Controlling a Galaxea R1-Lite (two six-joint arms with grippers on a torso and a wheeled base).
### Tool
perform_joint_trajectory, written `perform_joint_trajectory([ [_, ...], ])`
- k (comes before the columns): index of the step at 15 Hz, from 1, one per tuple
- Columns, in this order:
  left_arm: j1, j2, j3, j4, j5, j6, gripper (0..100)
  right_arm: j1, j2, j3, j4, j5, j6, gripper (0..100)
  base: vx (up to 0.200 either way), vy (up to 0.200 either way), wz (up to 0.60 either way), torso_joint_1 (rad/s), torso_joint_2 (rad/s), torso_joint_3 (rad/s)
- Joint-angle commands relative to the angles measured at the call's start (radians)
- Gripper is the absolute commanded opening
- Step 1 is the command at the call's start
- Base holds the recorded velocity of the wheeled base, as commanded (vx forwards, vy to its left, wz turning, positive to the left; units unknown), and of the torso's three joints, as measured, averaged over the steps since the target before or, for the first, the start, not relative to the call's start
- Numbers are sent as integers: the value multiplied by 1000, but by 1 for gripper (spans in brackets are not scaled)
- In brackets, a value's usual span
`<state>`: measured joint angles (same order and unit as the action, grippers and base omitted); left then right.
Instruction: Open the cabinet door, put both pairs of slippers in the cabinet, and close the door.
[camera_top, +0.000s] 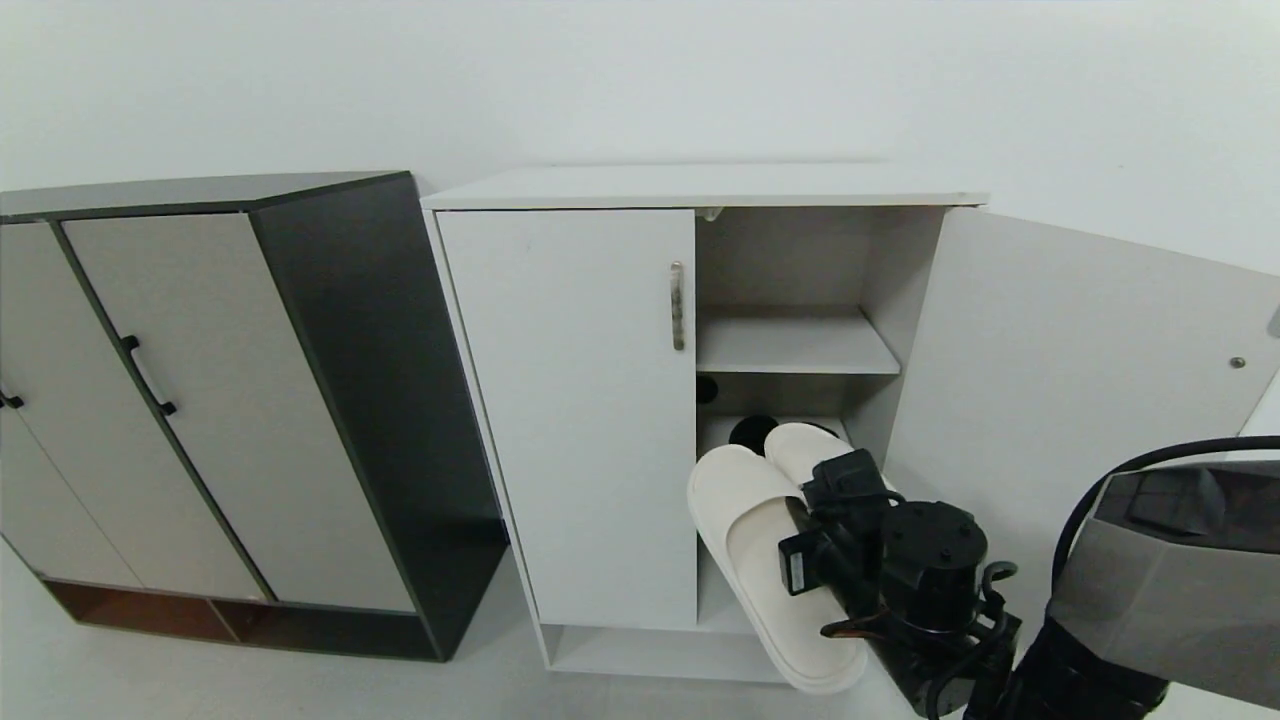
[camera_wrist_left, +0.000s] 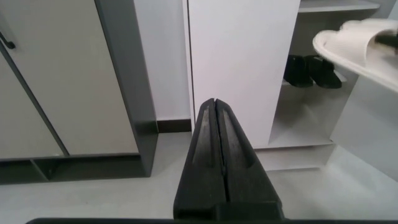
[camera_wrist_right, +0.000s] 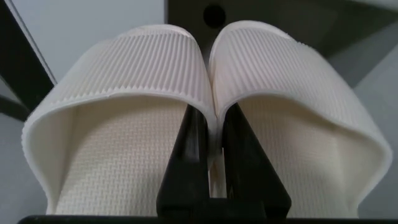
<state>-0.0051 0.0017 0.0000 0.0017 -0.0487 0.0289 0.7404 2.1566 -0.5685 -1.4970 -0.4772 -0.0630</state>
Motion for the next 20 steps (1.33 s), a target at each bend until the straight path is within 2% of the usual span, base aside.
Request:
perform_joint_trajectory([
  [1, 1, 0, 0, 0, 0, -1, 0, -29, 57, 18, -35, -11, -54, 0, 0, 0, 0, -12, 56, 61],
  [3, 1, 0, 0, 0, 1, -6, 0, -58, 68, 4, -2, -29, -60, 0, 0, 0, 0, -1, 9, 31],
  [5, 1, 0, 0, 0, 1, -6, 0, -53, 46, -27, 92, -32, -44, 0, 0, 0, 0, 0, 0, 0],
  [7, 1, 0, 0, 0, 1, 3, 0, -23, -87, -97, 426, -49, 115, 0, 0, 0, 0, 0, 0, 0],
  [8, 1, 0, 0, 0, 1, 5, 0, -4, -155, -175, 649, -110, 200, 0, 0, 0, 0, 0, 0, 0],
  [10, 1, 0, 0, 0, 3, 3, 0, 40, -198, -332, 899, -265, 333, 0, 0, 0, 0, 0, 0, 0],
  [12, 1, 0, 0, 0, 3, 2, 0, 59, -210, -433, 972, -345, 351, 0, 0, 0, 0, 0, 0, 0],
  [16, 1, 0, 0, 0, 1, 2, 0, 65, -261, -588, 1031, -359, 316, 0, 0, 0, 0, 0, 0, 0],
  [18, 1, 0, 0, 0, 1, 2, 0, 65, -279, -620, 1104, -359, 316, 0, 0, 0, 0, 0, 0, 0],
  [20, 1, 0, 0, 0, 1, 2, 0, 62, -274, -613, 1112, -363, 318, 0, 0, 0, 0, 0, 0, 0],
])
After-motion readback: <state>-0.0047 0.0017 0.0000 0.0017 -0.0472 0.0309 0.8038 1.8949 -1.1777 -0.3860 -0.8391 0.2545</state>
